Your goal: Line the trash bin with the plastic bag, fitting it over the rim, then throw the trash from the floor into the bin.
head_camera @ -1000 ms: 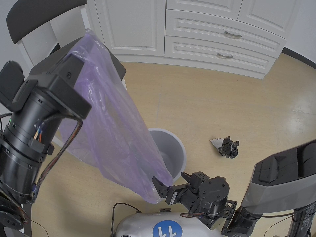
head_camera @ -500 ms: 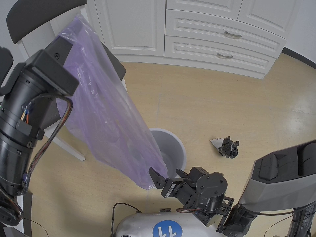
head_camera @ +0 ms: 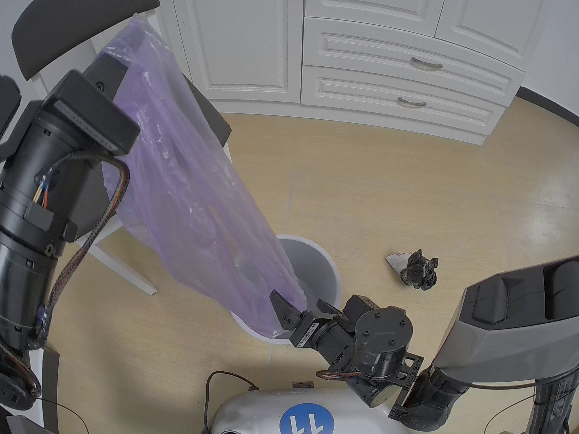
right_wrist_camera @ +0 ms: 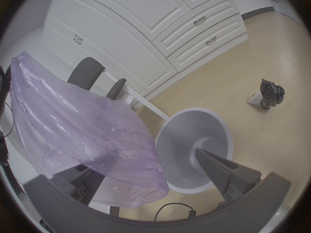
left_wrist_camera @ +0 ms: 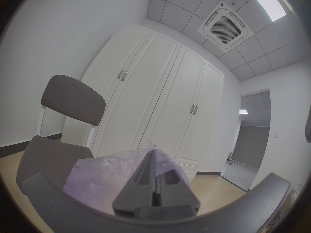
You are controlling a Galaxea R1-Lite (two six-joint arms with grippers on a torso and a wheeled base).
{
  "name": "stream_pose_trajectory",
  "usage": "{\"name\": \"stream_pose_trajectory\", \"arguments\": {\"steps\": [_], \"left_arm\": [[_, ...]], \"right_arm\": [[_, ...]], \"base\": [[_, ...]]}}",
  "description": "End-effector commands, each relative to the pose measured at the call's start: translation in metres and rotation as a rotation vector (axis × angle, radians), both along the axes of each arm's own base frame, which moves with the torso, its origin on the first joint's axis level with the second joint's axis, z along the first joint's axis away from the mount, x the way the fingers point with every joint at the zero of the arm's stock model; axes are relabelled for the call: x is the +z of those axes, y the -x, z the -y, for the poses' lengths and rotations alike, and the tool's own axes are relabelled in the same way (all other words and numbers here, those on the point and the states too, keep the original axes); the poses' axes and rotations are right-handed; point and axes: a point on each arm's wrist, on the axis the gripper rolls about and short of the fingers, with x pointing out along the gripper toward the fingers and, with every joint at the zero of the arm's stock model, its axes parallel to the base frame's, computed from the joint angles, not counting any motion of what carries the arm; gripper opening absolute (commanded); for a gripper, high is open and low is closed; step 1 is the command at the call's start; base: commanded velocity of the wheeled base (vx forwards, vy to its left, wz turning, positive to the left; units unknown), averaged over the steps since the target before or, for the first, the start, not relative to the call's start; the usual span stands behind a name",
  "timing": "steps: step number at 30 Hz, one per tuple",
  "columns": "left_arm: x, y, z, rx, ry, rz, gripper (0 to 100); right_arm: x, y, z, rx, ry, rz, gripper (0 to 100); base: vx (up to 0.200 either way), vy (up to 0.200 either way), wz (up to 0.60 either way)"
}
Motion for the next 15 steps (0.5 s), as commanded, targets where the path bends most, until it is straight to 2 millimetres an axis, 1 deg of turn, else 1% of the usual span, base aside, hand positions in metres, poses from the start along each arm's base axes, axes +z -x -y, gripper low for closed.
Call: {"name": "stream_pose_trajectory", "arguments": {"steps": [1,5,9,15], "left_arm": [[0.0002,-0.0001,0.0001,0.000,0.001,0.000,0],[0.0013,0.0005,-0.0006,0.000,0.005,0.003,0],[0.0016,0.0010,-0.0008,-0.001,0.006,0.004,0],[0.0012,0.0008,-0.0010,0.000,0.005,0.003,0]], "right_arm": [[0.0034,-0.0014,-0.0002,-0.003,-0.031,0.009,100],[0.0023,-0.0015,-0.0004,-0.002,-0.042,0.000,100],[-0.0038,-0.0048,-0.0003,-0.007,-0.030,-0.007,100],[-0.0056,-0.0096,0.0009,-0.020,-0.030,-0.007,100]], "base": [[0.000,0.000,0.00],[0.000,0.000,0.00],[0.000,0.000,0.00],[0.000,0.000,0.00]]}}
